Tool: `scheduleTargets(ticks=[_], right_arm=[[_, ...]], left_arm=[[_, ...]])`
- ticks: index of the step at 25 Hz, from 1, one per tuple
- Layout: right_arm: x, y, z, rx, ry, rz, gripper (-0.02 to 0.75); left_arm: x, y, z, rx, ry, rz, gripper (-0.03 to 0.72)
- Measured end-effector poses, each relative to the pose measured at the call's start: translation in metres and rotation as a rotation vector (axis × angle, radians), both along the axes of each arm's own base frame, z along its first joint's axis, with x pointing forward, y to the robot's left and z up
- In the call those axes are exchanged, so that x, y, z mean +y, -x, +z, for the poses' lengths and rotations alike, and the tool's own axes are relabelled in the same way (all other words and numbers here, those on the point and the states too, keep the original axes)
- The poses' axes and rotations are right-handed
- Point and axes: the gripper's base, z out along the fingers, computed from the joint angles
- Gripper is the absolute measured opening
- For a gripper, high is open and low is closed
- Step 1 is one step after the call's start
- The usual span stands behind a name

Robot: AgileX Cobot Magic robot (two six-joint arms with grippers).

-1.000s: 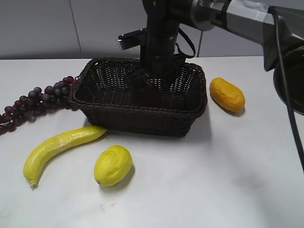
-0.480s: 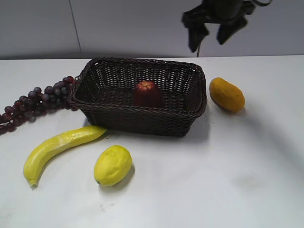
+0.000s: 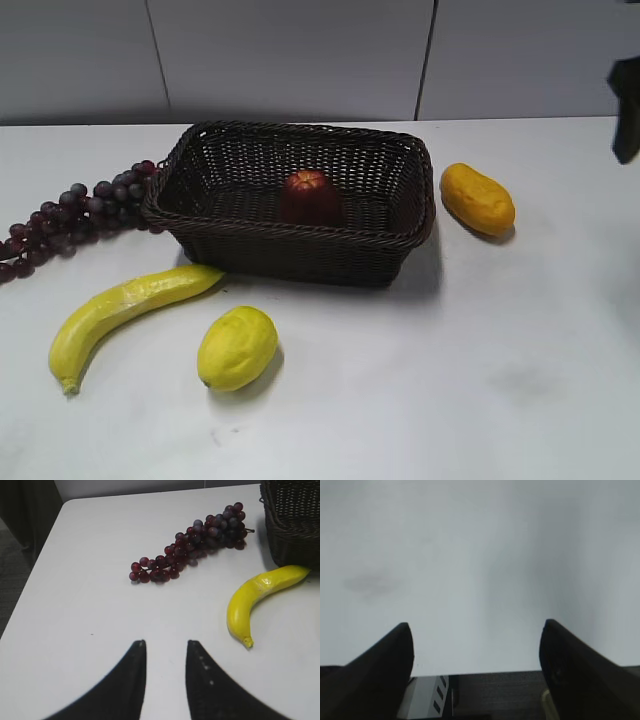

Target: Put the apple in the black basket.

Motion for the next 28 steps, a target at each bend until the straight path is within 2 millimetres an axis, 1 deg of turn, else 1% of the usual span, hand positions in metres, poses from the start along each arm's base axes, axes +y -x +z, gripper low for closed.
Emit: scheduleTargets(ticks=[1, 2, 6, 8, 11, 14, 18, 23, 28], right_arm=[[-0.006, 0.013, 0.002, 0.001, 0.007, -0.015, 0.593], [-0.010, 0.026, 0.000, 0.017, 0.010, -0.024, 0.593], [-0.012, 0.084, -0.001, 0.031, -0.001, -0.038, 0.593], [-0.013, 0.112, -0.002, 0.007, -0.006, -0.054, 0.592], [-0.015, 0.148, -0.014, -0.005, -0.008, -0.063, 0.592], [-0.016, 0.178, -0.026, -0.028, -0.011, -0.066, 0.592], [-0.018, 0.207, -0.036, -0.124, -0.018, -0.067, 0.590], [-0.019, 0.235, -0.043, -0.236, -0.027, -0.068, 0.590], [-0.019, 0.256, -0.038, -0.342, -0.047, -0.069, 0.589]], left_arm=[[0.000, 0.000, 0.000, 0.000, 0.000, 0.000, 0.202], [0.000, 0.000, 0.000, 0.000, 0.000, 0.000, 0.202], [0.000, 0.000, 0.000, 0.000, 0.000, 0.000, 0.202], [0.000, 0.000, 0.000, 0.000, 0.000, 0.000, 0.202], [0.000, 0.000, 0.000, 0.000, 0.000, 0.000, 0.202], [0.000, 0.000, 0.000, 0.000, 0.000, 0.000, 0.202], [0.000, 0.000, 0.000, 0.000, 0.000, 0.000, 0.202], [0.000, 0.000, 0.000, 0.000, 0.000, 0.000, 0.202], [0.000, 0.000, 0.000, 0.000, 0.000, 0.000, 0.202]])
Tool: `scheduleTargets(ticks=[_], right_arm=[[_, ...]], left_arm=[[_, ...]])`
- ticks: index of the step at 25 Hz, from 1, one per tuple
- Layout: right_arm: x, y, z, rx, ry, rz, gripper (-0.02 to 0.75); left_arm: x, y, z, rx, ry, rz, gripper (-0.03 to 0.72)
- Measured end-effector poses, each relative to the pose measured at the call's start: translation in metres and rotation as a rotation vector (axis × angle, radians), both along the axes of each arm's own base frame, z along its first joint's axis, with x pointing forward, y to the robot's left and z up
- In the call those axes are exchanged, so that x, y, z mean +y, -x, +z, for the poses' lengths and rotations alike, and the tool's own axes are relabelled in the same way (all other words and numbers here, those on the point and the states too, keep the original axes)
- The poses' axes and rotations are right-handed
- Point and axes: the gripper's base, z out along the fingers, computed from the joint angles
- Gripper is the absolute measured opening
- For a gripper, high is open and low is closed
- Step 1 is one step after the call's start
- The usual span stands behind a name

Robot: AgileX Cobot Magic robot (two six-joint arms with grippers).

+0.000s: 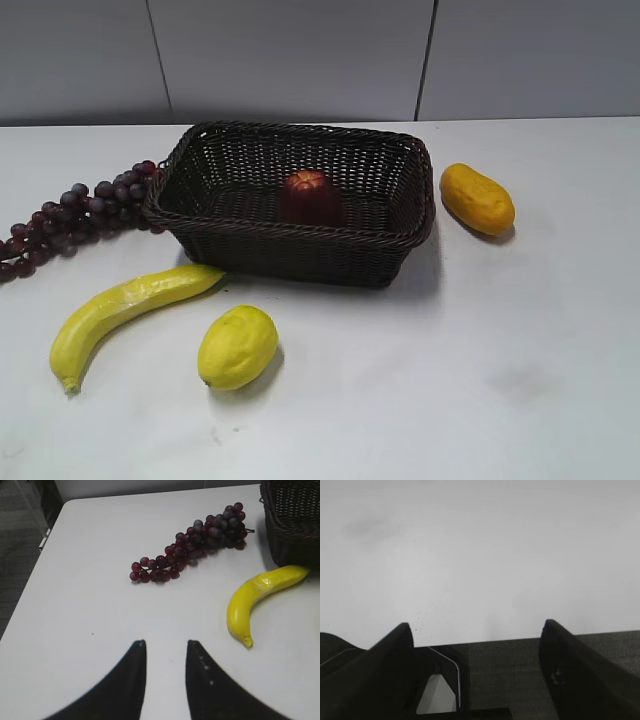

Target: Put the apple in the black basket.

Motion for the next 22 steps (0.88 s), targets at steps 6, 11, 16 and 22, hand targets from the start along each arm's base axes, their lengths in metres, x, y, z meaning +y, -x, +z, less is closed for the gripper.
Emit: scheduleTargets(ticks=[6, 11, 16, 22], right_arm=[[-0.001, 0.024, 0.011, -0.169, -0.008, 0.000, 0.585], [-0.002, 0.045, 0.018, -0.311, -0.014, 0.000, 0.566], [-0.003, 0.066, 0.020, -0.440, -0.020, 0.000, 0.521], [-0.003, 0.084, 0.020, -0.555, -0.024, 0.000, 0.496]], left_arm=[[0.000, 0.000, 0.000, 0.000, 0.000, 0.000, 0.202], [0.000, 0.000, 0.000, 0.000, 0.000, 0.000, 0.202], [0.000, 0.000, 0.000, 0.000, 0.000, 0.000, 0.202], [0.000, 0.000, 0.000, 0.000, 0.000, 0.000, 0.202]])
